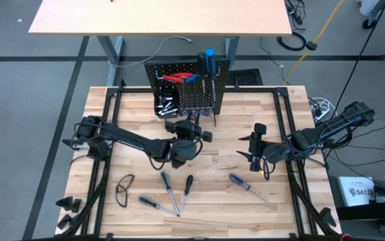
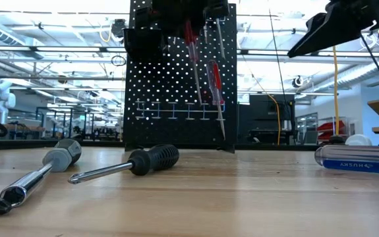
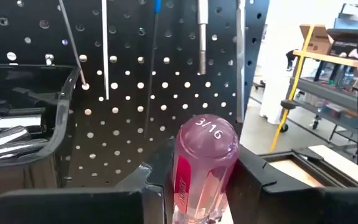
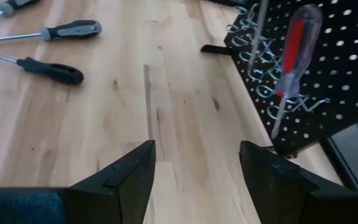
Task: Hang tools onto peg board
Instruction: Hang the red screwdriver on the pegboard
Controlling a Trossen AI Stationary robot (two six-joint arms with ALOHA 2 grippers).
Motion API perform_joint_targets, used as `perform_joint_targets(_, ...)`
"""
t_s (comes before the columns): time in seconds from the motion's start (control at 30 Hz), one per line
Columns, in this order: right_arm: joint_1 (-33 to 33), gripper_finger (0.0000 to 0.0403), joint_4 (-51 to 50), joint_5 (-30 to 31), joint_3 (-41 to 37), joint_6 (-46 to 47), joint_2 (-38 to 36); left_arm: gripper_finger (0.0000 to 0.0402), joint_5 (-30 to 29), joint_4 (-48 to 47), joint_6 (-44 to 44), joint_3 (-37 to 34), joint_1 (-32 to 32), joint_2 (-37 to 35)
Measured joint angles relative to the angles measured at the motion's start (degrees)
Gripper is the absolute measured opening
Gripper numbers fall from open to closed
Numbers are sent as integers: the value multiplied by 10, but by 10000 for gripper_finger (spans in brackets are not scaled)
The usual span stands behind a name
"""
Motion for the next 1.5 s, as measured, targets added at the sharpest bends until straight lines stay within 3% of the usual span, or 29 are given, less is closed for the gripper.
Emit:
perform_joint_targets(0.3,0,224,-63,0,0,-9,-11,97,0,104,82,0,27,0)
perform_joint_targets(0.67,0,224,-115,1,0,-29,-43,97,-7,136,45,0,46,43)
perform_joint_targets(0.87,0,224,-125,1,0,-29,-59,97,-9,137,46,0,57,47)
perform_joint_targets(1.13,0,224,-126,0,0,-29,-63,97,46,131,48,0,74,47)
perform_joint_targets(1.33,0,224,-125,1,0,-26,-64,97,39,122,122,30,74,47)
perform_joint_targets(1.5,0,224,-126,1,0,-25,-64,97,47,38,131,76,76,47)
